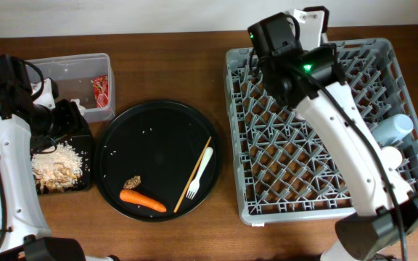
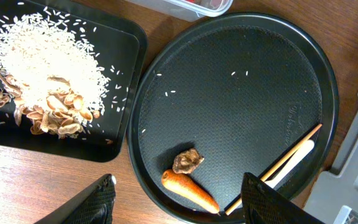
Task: Sort waste into correct bins and load items into the dishwasher rack
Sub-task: 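Carry the white plate to the rack's left side and stand it upright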
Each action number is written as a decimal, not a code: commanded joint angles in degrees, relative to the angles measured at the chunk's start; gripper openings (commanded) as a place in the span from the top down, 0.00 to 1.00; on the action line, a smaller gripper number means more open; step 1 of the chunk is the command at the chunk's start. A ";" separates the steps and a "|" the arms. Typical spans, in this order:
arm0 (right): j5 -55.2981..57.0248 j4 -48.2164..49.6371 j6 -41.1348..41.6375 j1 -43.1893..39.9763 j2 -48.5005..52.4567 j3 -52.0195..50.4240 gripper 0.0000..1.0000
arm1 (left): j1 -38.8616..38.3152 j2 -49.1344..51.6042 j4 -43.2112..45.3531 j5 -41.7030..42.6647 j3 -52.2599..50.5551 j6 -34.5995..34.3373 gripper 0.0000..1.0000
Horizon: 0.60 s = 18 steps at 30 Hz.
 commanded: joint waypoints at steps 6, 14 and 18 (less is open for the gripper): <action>3.50 1.14 4.68 -1.11 8.44 -8.09 0.96 | 0.07 -0.28 0.07 0.63 -0.26 -0.55 0.36; -3.15 0.98 7.17 2.47 11.98 -9.55 0.96 | 0.07 -0.28 0.11 0.63 -0.26 -0.55 0.36; -3.56 0.61 7.13 8.57 11.02 -9.53 0.96 | 0.07 -0.28 0.13 0.61 -0.26 -0.55 0.36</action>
